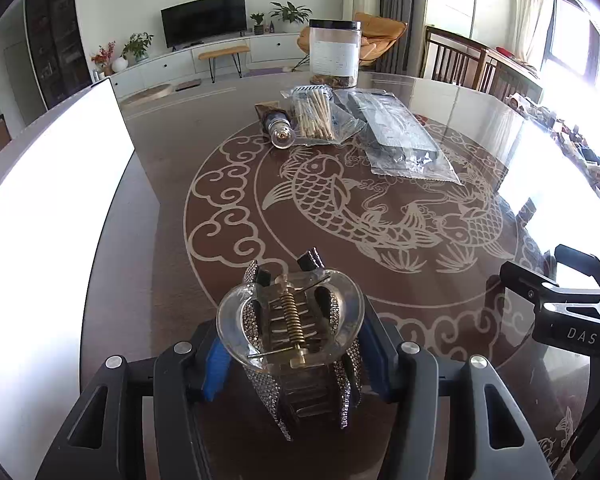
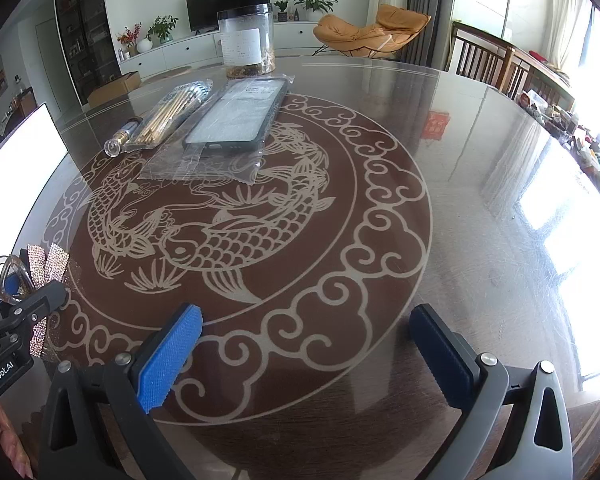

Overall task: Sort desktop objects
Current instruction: 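Grasp the clear rhinestone hair claw clip with the left gripper, then grasp the bagged phone case with the right gripper while the left gripper holds the claw clip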

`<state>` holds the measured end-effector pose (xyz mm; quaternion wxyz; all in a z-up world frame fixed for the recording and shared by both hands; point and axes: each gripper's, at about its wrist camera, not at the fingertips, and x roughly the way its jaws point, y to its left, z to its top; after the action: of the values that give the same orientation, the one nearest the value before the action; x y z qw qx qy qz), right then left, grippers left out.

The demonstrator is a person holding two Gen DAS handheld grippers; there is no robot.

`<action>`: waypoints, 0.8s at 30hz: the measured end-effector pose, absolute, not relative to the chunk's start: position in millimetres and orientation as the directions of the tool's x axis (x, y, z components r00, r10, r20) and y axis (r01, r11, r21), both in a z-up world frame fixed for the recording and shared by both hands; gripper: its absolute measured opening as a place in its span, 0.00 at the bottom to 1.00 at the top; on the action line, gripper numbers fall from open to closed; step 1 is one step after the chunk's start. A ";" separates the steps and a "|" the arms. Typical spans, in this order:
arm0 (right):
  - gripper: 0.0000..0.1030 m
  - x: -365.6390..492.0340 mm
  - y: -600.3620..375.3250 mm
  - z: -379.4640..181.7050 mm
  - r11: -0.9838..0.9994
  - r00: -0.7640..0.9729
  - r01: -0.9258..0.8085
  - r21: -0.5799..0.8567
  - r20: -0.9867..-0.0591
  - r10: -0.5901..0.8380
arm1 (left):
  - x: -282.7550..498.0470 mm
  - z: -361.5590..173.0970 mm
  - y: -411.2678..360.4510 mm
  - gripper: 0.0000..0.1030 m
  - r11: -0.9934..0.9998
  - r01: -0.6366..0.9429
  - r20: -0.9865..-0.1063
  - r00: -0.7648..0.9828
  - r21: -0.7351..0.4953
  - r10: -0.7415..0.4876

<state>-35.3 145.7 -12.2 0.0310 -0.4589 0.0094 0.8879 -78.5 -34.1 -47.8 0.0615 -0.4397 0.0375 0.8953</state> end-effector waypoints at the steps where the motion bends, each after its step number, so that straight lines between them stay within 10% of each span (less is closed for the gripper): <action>1: 1.00 -35.4 145.4 -12.0 -0.998 -0.577 -0.064 -0.012 -0.815 0.046 | -78.7 -47.8 -33.8 0.54 -0.990 -0.143 -0.791 -0.607 0.013 0.077; 24: 0.95 -239.0 121.3 9.3 -0.983 -0.492 -0.026 0.181 -0.859 -0.145 | -76.0 -47.0 -34.2 0.54 -0.989 -0.145 -0.788 -0.610 0.004 0.086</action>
<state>-239.0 121.3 9.3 -0.0345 -0.5030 0.0850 0.8594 -76.0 -34.2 -47.0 0.0644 -0.4367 0.0338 0.8967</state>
